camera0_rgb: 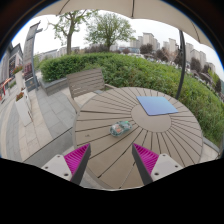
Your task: Arrange mouse
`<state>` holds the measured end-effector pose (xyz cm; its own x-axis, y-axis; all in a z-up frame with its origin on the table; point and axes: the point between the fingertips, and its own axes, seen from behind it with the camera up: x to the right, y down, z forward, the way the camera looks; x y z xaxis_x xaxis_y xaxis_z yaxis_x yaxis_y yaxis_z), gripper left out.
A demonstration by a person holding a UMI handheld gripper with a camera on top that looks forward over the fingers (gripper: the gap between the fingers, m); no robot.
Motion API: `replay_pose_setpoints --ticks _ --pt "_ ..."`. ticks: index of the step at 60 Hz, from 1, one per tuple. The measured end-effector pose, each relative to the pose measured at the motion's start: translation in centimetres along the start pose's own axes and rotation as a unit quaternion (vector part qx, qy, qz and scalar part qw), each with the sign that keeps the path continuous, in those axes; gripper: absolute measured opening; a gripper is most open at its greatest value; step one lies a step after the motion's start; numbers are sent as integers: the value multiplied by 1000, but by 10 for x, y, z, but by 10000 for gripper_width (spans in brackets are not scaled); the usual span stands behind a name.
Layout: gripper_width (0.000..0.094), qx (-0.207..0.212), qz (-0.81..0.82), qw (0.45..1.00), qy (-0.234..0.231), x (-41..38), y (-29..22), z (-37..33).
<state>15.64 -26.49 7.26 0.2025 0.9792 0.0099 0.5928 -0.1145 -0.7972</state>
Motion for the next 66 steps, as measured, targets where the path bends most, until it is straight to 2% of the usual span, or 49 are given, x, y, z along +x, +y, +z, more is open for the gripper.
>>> replay_pose_setpoints --ticks 33,55,59,63,65,66 --pt "863 0 31 998 51 19 -15 157" --pt "847 -9 38 999 30 15 -42 197" --pt "824 -12 37 999 30 13 -43 200" --pt "752 -12 28 999 31 14 -43 202" --pt "651 -13 22 999 26 13 -44 203" --pt "555 -14 17 999 24 12 -44 204"
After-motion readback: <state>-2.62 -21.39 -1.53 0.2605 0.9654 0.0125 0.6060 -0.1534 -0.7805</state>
